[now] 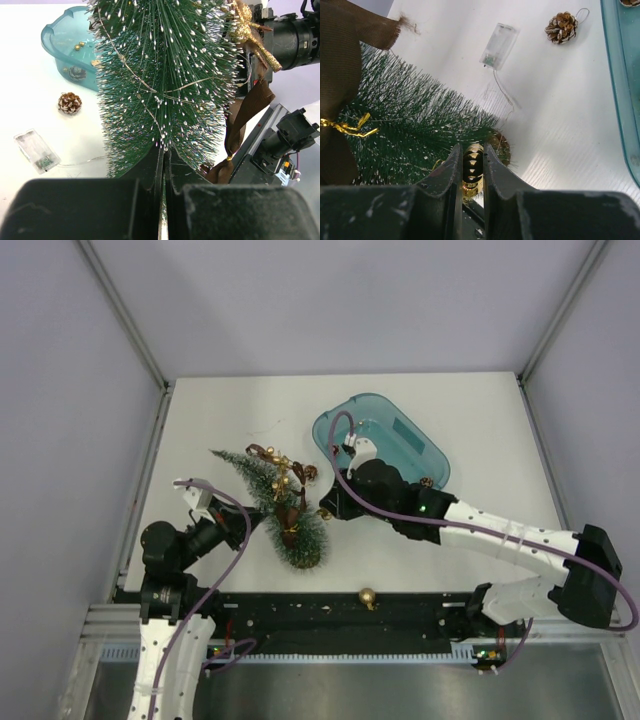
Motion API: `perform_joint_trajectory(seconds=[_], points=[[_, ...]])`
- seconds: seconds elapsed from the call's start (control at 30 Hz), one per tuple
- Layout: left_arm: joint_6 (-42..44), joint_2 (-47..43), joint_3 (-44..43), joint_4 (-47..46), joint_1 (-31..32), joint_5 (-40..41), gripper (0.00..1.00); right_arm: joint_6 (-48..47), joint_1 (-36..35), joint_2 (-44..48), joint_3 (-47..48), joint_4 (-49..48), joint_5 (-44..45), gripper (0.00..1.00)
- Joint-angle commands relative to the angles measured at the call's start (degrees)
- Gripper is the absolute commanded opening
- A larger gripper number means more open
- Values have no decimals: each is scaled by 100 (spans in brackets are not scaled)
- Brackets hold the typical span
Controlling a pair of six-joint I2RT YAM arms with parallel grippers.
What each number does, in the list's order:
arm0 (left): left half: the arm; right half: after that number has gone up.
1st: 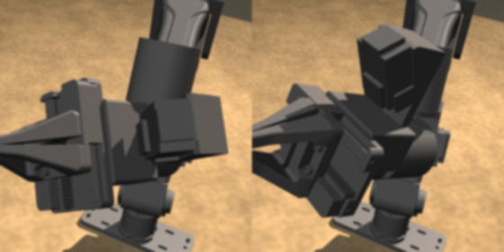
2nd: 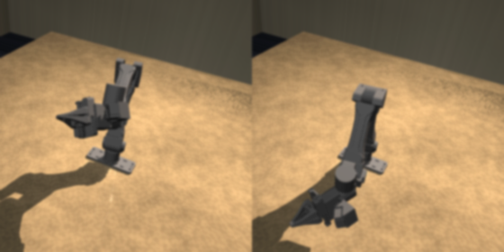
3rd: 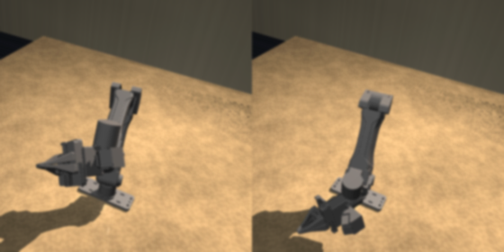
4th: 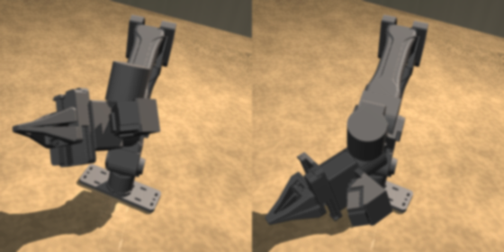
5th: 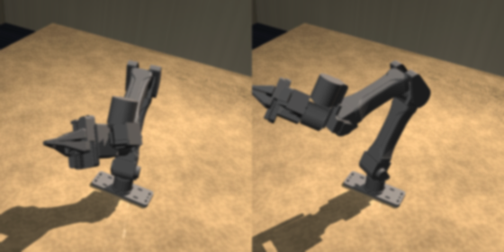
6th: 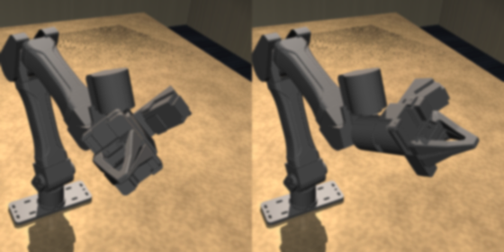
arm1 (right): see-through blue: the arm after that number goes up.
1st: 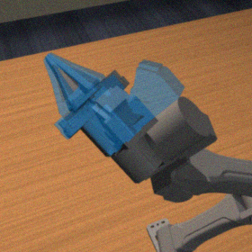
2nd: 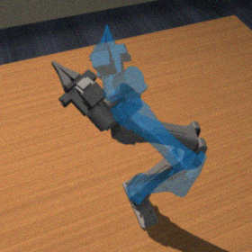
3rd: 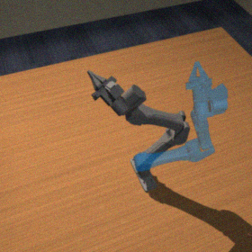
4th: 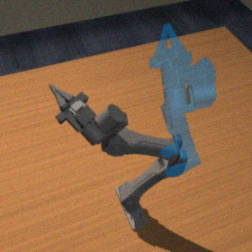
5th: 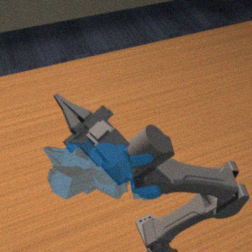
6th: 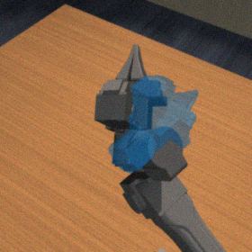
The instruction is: Decorate the small christmas tree
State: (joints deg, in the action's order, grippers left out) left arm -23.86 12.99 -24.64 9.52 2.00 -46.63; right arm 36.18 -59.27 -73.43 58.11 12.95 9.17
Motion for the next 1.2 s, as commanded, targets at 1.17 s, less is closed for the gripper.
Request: perform_joint_trajectory(seconds=[1.17], points=[[13,-271,21,-196,11,-74,0,-226,-199,329,-195,-381,-222,6]])
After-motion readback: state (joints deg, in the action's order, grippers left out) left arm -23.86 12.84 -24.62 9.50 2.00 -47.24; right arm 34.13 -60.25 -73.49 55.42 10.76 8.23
